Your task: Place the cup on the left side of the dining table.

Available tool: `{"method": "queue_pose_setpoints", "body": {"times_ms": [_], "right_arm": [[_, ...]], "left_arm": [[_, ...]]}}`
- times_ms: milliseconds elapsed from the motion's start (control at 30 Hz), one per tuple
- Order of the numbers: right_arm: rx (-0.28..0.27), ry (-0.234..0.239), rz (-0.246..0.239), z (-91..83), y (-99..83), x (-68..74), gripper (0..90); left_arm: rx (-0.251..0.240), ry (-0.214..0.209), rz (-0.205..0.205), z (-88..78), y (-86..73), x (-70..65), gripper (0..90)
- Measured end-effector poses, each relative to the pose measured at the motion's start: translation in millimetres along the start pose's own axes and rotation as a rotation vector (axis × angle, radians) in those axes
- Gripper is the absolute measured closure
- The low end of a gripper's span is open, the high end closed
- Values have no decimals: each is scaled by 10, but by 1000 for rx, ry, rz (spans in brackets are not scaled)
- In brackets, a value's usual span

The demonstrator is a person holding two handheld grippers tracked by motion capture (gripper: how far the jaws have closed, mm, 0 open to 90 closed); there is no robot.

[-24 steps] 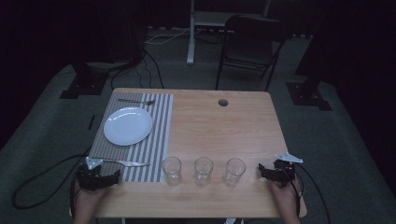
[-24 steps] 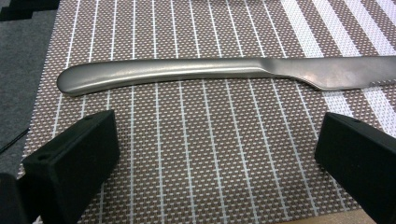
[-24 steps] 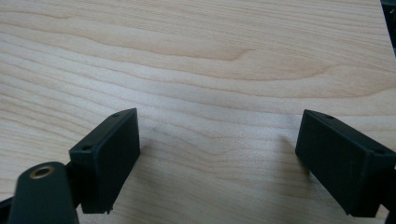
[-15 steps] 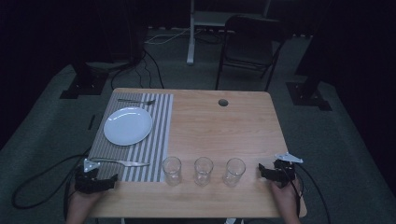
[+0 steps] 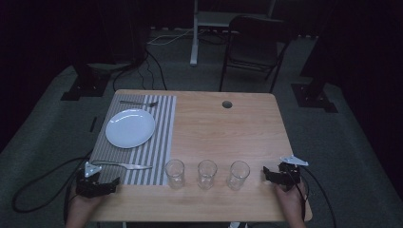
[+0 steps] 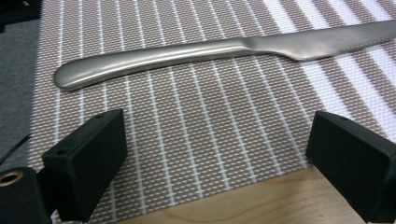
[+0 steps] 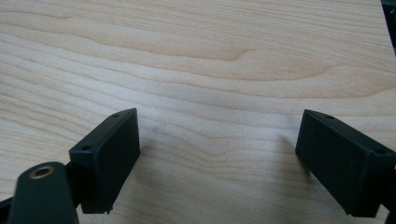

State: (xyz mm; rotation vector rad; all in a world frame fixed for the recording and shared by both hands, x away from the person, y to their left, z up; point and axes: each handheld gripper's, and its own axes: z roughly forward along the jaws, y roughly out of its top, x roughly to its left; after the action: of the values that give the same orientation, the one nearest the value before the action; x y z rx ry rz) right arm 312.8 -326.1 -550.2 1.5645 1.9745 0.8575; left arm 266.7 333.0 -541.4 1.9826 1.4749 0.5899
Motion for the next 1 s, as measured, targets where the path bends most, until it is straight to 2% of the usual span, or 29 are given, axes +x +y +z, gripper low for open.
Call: {"method": "queue_pose_setpoints", "body": {"times_ms": [100,167,200,367,433,567,867,900,967,1000], "right_arm": [[0,0,1,0,0,0,133],[0,0,1,0,-1,0,133],[0,0,0,0,-1,-1,133],[0,0,0,0,-1,0,133],[0,0,0,0,-1,0,133],[0,0,-1,0,-1,-1,133],[0,0,0,0,-1,0,133],[0,0,1,0,-1,0,133],[0,0,0,0,-1,0,133],[0,0,0,0,-1,0,133]], "left_arm": [[-21,-21,19,-24,14,-38,59],[-22,-19,23,-27,18,-48,59],[-28,-39,35,-25,21,-69,59],[-27,-49,49,-23,25,-99,59],[-29,-67,58,-37,37,-117,60],[-32,-79,65,-42,44,-143,59],[-52,-115,113,-67,83,-278,60],[-56,-133,118,-76,94,-305,60],[-64,-136,123,-85,101,-323,60],[-74,-154,133,-104,120,-357,60]]}}
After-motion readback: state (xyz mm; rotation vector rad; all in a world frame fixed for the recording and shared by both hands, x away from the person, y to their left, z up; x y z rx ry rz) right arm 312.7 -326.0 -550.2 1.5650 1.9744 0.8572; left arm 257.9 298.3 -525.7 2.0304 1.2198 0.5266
